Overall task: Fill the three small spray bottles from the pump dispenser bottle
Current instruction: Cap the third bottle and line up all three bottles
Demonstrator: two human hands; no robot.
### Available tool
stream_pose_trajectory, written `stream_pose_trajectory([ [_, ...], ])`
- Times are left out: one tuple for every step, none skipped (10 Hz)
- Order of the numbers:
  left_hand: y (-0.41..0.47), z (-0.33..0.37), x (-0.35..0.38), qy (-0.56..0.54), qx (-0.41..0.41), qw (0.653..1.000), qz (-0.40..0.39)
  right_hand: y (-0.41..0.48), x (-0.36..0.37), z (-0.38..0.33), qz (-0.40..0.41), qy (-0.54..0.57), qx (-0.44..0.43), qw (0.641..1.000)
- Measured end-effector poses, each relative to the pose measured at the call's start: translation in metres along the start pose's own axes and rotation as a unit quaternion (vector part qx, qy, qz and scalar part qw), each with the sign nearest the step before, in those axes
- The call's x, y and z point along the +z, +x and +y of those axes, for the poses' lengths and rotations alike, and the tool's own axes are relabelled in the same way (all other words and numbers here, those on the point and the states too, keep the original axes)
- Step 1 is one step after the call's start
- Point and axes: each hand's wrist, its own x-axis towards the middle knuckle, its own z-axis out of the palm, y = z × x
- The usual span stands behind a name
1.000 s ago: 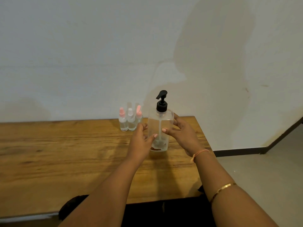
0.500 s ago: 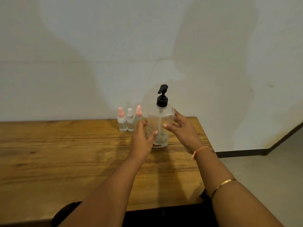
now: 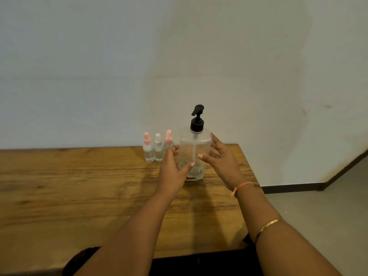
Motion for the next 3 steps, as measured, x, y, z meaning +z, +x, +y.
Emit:
stream_pose_trajectory([
  [0.000,0.000,-0.001,0.011,-0.007,1.000,0.008,-0.001,-0.002,0.002,0.021,-0.012,0.008,1.000],
  [-0.003,0.001,-0.005,0.017,-0.021,1.000,0.014,-0.005,0.000,0.000,0.024,-0.012,0.016,1.000],
  [-0.011,0.004,-0.005,0.035,-0.031,0.998,0.033,-0.016,0.003,0.001,0.045,-0.018,0.026,0.998],
])
